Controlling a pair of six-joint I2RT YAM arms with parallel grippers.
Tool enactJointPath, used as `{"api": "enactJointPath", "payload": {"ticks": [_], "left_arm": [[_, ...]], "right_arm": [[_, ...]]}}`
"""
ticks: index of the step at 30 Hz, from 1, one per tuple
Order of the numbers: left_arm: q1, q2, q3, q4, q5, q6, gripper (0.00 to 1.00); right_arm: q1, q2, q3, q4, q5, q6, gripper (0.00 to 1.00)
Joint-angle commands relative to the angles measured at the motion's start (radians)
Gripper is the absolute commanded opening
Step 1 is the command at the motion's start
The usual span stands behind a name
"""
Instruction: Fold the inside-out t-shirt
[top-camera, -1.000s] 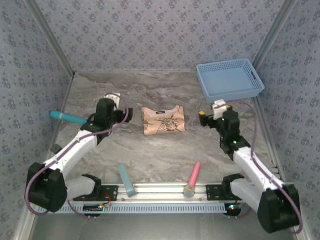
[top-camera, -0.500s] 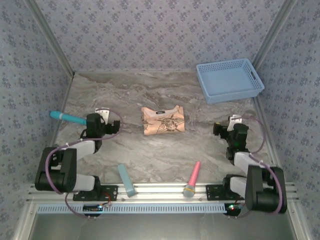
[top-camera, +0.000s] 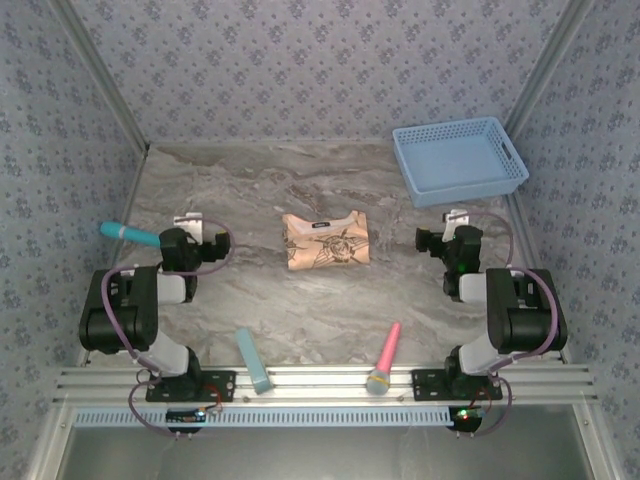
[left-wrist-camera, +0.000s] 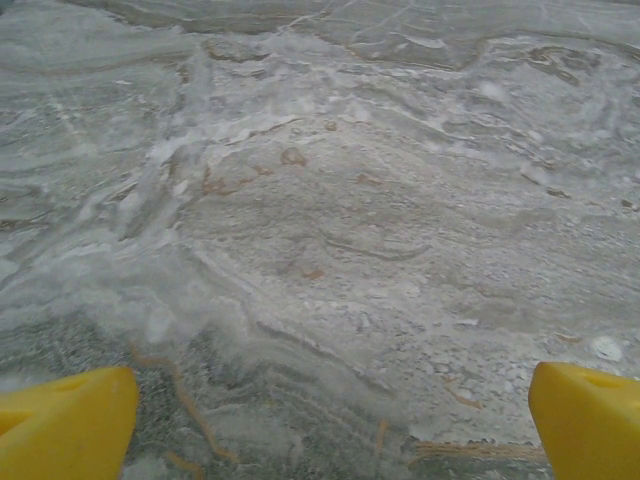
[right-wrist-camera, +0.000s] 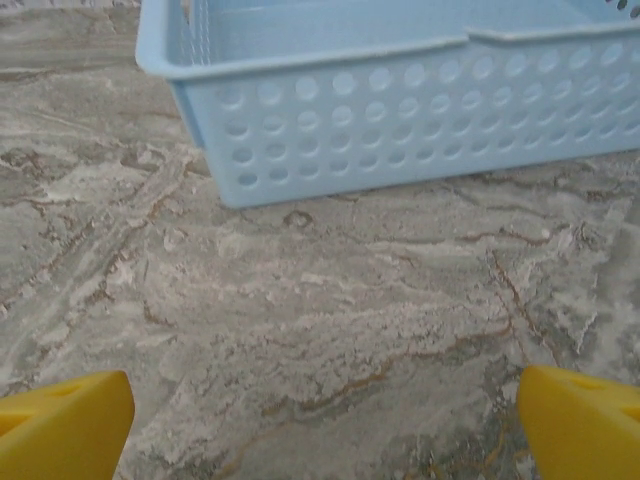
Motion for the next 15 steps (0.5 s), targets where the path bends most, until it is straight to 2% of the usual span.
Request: {"api": "enactJointPath", "payload": {"ticks": [1, 8, 12, 15], "left_arm": [[-0.008, -0.002, 0.031, 0.019, -0.053, -0.034, 1.0], [-0.007, -0.003, 0.031, 0.014, -0.053, -0.035, 1.0], [-0.007, -0.005, 0.031, 0.014, -0.054, -0.035, 1.0], [-0.008, -0.004, 0.031, 0.014, -0.055, -0.035, 1.0]], "right_arm": [[0.0, -0.006, 0.016, -0.019, 0.016, -0.019, 1.0], [-0.004, -0.005, 0.02, -0.026, -0.001, -0.016, 1.0], [0.03, -0.007, 0.001, 0.014, 0.093, -0.027, 1.0], [0.016, -0.004, 0.006, 0.002, 0.075, -0.014, 1.0]]}}
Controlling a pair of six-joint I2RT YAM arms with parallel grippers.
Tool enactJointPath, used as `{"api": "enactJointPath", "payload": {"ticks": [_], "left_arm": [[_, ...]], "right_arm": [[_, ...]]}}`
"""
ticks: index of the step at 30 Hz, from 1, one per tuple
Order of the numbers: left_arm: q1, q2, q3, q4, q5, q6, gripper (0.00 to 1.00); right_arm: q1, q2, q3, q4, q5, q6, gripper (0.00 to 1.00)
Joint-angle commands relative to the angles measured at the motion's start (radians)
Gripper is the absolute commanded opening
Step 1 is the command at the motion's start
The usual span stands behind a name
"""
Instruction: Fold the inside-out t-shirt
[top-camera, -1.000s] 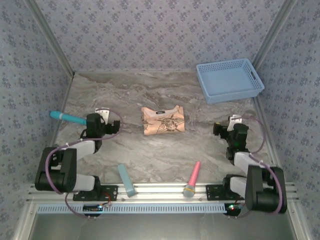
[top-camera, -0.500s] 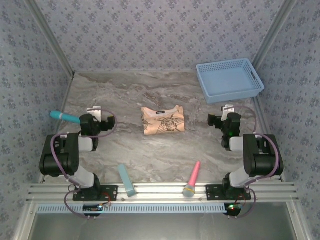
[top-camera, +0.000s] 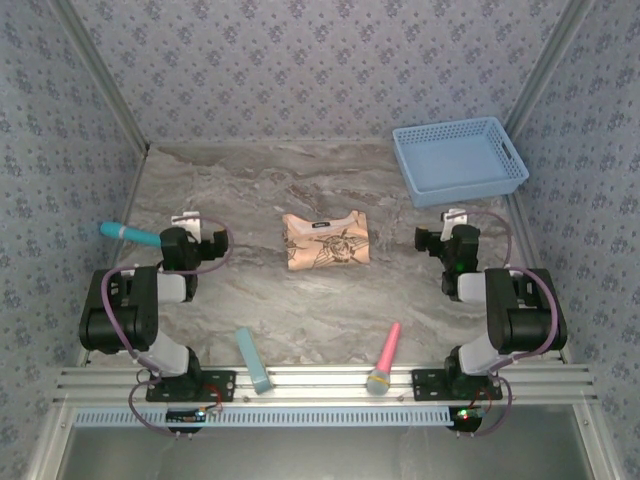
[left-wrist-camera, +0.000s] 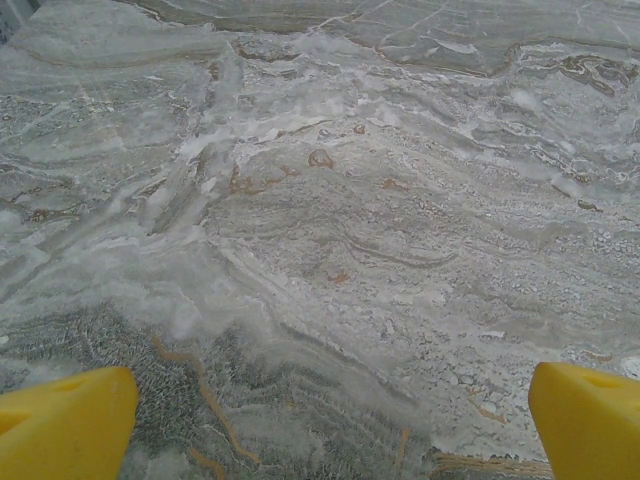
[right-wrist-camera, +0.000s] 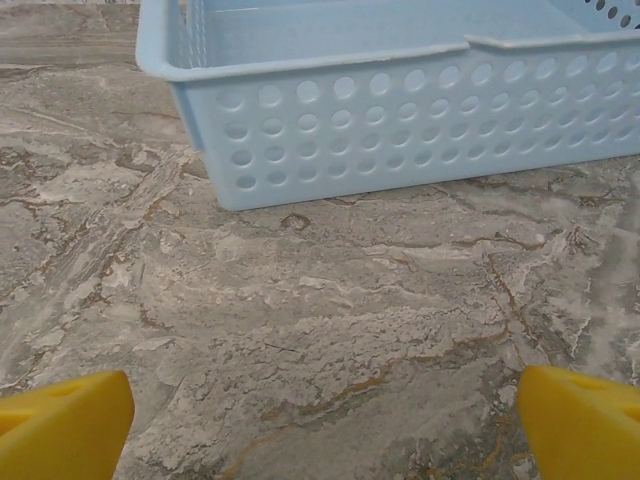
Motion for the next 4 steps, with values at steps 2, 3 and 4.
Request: {"api": "enactJointPath", "payload": {"ticks": [2, 3, 4], "left_arm": [[-0.002, -0.004, 0.023, 0.021, -0.012, -0.012, 1.0], [-0.002, -0.004, 0.024, 0.021, -0.011, -0.012, 1.0], [-0.003, -0.004, 0.023, 0.021, -0.012, -0.012, 1.0]], "right_arm": [[-0.015, -0.004, 0.009, 0.003, 0.014, -0.002, 1.0], [-0.016, -0.005, 0.008, 0.001, 0.011, -0.004, 1.0], [-0.014, -0.005, 0.007, 0.003, 0.013, -0.005, 1.0]]}}
